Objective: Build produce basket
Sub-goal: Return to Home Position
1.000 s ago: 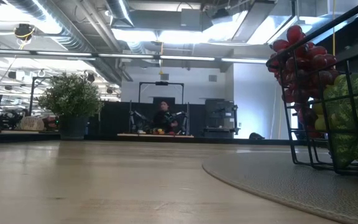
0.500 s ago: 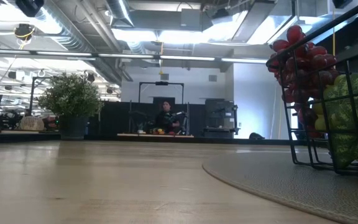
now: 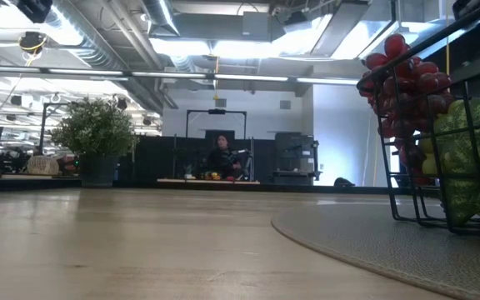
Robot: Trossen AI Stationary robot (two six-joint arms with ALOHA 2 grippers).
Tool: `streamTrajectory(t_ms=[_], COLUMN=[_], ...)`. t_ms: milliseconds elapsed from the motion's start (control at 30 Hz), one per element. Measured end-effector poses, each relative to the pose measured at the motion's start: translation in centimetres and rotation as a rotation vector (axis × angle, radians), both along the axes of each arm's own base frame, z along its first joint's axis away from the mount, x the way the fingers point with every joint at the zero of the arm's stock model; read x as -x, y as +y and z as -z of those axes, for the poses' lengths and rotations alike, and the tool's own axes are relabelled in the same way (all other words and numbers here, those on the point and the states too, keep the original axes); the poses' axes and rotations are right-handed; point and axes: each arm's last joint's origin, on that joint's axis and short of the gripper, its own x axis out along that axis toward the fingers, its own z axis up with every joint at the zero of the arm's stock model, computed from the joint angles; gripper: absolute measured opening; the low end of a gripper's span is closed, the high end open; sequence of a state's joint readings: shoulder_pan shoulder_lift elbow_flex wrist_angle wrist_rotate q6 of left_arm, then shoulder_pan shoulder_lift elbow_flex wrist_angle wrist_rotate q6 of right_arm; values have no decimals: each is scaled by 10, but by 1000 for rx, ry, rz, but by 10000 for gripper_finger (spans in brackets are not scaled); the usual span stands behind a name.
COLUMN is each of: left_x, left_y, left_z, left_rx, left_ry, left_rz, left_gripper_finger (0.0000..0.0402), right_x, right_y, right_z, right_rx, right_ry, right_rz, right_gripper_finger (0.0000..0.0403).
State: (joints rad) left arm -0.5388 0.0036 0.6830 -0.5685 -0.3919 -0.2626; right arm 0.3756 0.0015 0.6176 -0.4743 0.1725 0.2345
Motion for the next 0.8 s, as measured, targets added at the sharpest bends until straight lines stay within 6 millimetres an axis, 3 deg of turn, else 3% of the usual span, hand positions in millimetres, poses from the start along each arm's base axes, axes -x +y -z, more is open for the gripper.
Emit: streamTrajectory(t_ms=[233,300,567,800], left_x=[-9,-18,-48,-64], left_y=[-6,-11,-29,-39], left_z=[5,15,61,96], left_rx=[10,-23,-44,-54], left_ry=[-39,-30,2,33], left_rz=[12,11,13,14], left_gripper_finger=[0,0,0,0], right_x=[-9,-14,-45,-62], right_y=[3,5,18,25], right_z=[10,13,57,94], right_rx=[13,2,11,43], right_ry=[28,-2,11,30], right_rz=[11,11,10,-21], right_gripper_finger=[0,0,0,0])
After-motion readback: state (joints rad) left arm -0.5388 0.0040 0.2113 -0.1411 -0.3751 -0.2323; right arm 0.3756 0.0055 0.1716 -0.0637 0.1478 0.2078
